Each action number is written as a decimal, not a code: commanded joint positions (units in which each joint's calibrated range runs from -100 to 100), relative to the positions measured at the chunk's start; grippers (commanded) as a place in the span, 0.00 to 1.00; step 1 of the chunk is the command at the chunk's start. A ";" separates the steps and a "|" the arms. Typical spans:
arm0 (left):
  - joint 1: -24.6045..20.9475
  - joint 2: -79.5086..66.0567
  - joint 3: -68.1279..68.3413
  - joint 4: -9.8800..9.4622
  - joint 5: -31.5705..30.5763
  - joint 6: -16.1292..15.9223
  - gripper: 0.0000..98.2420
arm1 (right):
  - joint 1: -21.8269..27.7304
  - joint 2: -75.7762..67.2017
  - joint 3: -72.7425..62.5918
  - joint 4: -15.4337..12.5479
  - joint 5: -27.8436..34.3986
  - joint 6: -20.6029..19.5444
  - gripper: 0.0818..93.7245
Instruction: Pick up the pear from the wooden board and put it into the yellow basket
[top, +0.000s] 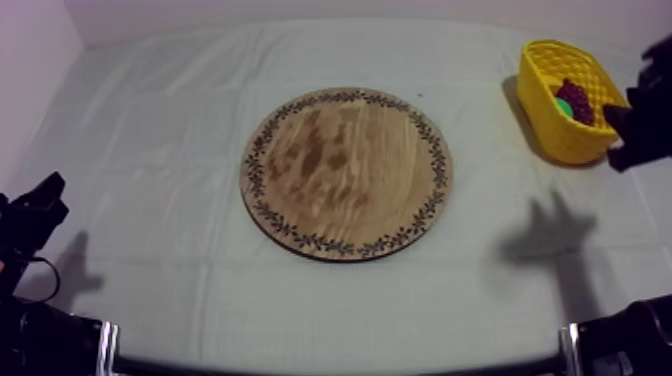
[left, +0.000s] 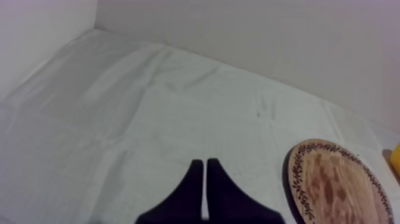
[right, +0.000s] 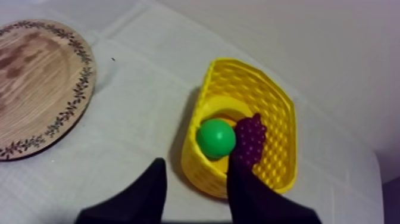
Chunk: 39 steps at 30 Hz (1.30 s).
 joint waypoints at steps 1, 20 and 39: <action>0.01 0.00 0.00 -0.02 -0.01 -0.01 0.00 | -0.78 -13.37 6.44 -0.28 -0.32 0.09 0.30; 0.01 0.00 0.00 -0.02 -0.01 -0.01 0.00 | -2.47 -33.58 23.79 0.86 1.76 -9.27 0.03; 0.01 0.00 0.00 -0.02 -0.01 -0.01 0.00 | -3.91 -34.98 24.07 2.90 3.88 -10.68 0.01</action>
